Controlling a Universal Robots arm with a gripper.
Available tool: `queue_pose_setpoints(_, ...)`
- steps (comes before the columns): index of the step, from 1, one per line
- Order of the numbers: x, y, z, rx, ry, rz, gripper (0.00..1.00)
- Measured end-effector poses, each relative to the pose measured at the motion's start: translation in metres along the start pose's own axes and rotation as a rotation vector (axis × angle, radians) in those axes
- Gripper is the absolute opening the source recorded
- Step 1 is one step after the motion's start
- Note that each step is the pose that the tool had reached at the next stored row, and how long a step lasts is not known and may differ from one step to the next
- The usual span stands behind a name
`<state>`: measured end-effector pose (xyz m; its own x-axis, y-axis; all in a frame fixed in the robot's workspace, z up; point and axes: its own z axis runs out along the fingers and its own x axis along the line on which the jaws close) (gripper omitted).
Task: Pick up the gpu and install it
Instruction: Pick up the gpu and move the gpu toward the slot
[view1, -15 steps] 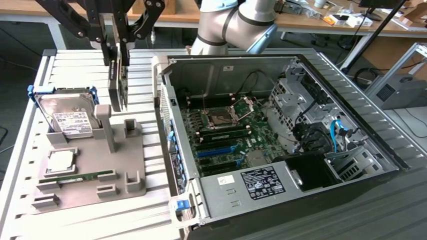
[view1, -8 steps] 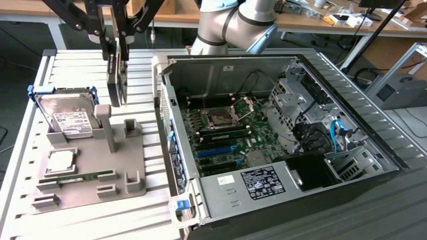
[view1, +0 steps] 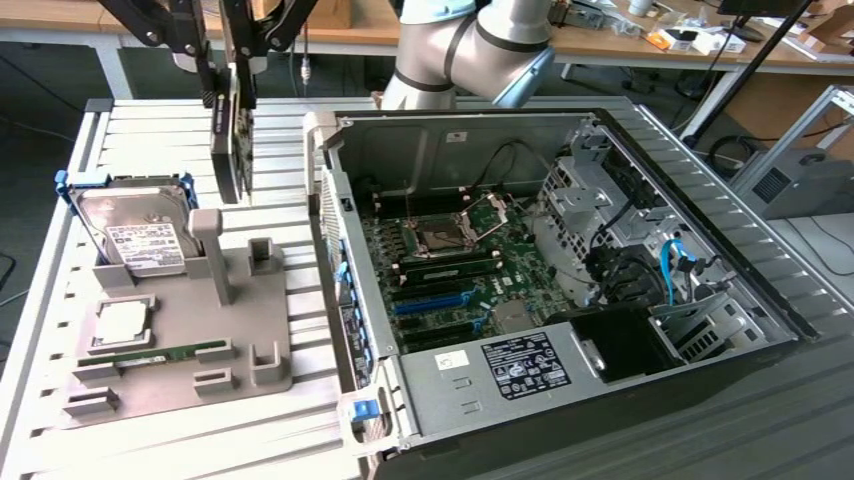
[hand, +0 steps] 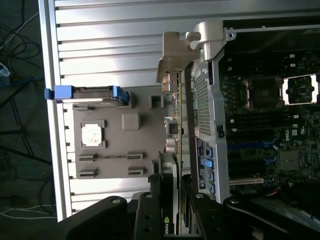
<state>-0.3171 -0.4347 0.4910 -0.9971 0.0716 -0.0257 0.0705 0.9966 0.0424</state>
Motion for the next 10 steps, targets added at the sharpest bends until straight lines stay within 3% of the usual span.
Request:
queue_pose_setpoints(7,0.0,0.0005,-0.0128,-0.0001,-0.0001,0.0,0.27)
queue_pose_setpoints(10,-0.001,0.0006,-0.0138,-0.0003,0.0007,0.0,0.27)
